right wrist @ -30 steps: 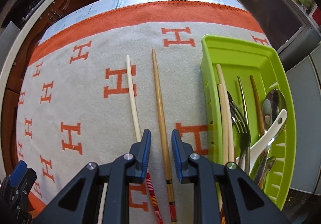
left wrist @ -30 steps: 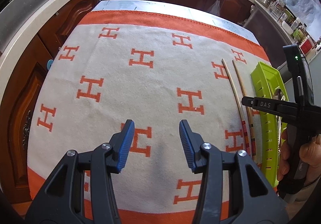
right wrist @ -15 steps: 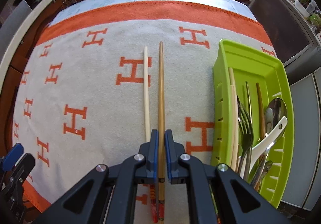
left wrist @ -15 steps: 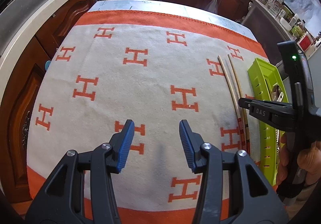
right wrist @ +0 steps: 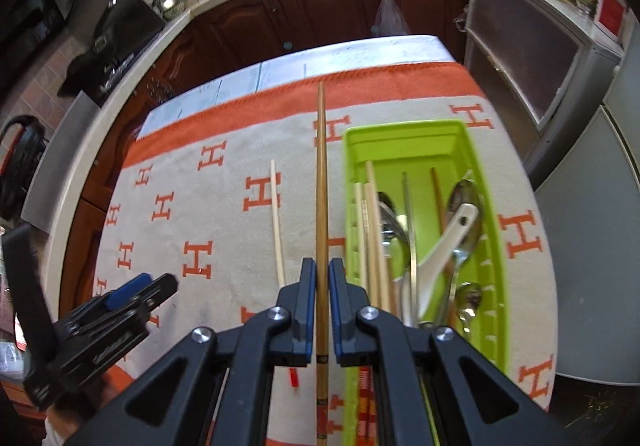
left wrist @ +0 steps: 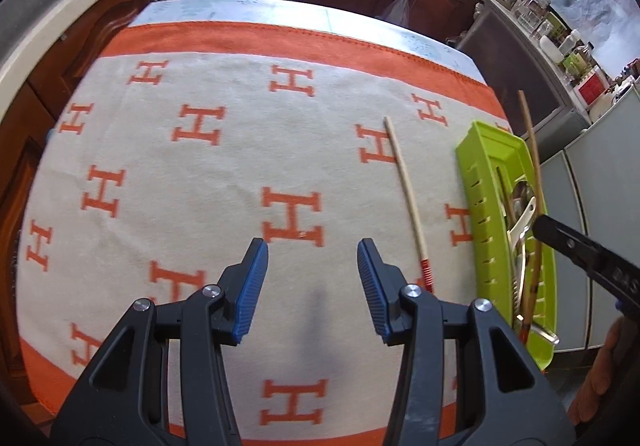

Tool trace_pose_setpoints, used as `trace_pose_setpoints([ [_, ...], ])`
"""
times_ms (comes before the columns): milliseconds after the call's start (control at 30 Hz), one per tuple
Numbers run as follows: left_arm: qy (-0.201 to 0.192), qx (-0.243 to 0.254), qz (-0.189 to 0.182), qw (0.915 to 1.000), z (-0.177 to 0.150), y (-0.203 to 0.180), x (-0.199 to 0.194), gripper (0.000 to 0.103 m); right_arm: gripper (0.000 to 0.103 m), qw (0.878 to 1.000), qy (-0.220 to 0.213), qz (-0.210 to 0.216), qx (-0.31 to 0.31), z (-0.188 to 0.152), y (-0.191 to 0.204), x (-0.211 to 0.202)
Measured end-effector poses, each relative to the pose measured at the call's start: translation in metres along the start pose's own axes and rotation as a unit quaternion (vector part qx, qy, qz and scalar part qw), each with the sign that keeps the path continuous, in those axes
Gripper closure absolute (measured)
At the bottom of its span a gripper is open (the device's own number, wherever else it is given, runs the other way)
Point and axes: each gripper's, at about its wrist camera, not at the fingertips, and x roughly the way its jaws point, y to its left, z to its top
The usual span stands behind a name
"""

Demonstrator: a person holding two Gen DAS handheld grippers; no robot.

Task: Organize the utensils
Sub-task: 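Carry the brown chopstick into the tray with the right tool while the left tool grasps a red-banded chopstick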

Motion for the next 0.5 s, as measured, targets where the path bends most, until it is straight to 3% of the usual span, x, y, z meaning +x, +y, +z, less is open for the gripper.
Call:
trace_pose_setpoints([
  [200, 0.024, 0.015, -0.015, 0.9995, 0.005, -0.047, 0.032, 0.06, 0.097, 1.0, -0.007, -0.026, 0.005, -0.006, -0.027, -0.009],
  [500, 0.03, 0.044, 0.031, 0.9981, 0.001, -0.097, 0.063, 0.06, 0.096, 1.0, 0.024, -0.02, 0.0, -0.021, -0.043, 0.01],
])
